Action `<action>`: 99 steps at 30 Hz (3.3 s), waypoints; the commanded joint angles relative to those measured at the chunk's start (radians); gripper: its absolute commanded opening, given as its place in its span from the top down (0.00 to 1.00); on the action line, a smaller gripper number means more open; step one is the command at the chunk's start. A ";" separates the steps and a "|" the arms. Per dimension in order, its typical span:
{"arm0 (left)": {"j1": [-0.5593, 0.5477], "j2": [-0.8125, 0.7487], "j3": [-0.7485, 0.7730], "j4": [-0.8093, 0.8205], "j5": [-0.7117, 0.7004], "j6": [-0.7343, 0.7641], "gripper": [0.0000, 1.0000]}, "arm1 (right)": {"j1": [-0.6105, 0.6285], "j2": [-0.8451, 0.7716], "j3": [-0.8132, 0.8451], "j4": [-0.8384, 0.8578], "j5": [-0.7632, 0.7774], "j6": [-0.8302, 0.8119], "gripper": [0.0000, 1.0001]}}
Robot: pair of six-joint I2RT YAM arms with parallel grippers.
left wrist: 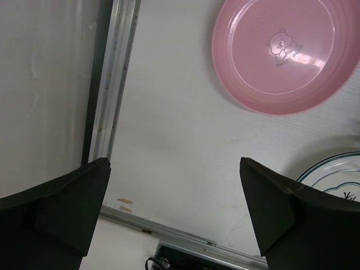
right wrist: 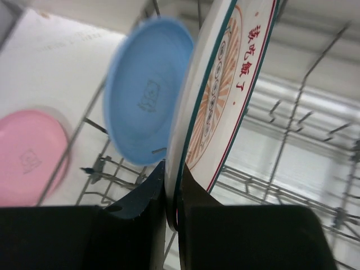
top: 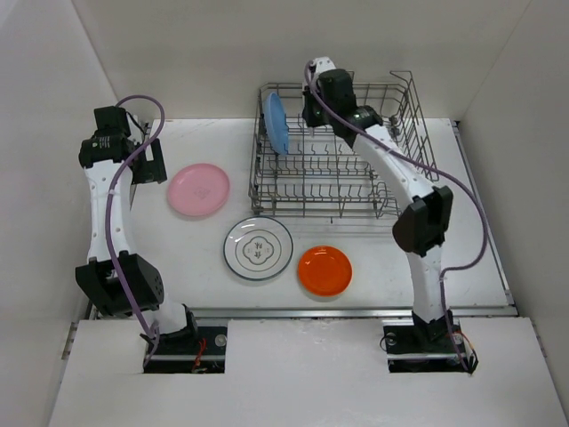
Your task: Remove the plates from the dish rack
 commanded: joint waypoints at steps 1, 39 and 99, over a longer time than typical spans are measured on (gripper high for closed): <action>0.004 -0.051 0.033 -0.007 0.006 0.007 0.01 | 0.000 -0.240 -0.009 0.169 0.050 -0.091 1.00; 0.004 -0.169 -0.011 0.016 0.126 -0.012 0.01 | 0.816 -0.208 -0.431 -0.422 0.444 -0.081 0.50; -0.749 0.808 0.756 0.495 -0.445 0.032 0.91 | -0.371 -0.470 -0.631 0.135 0.450 0.178 0.01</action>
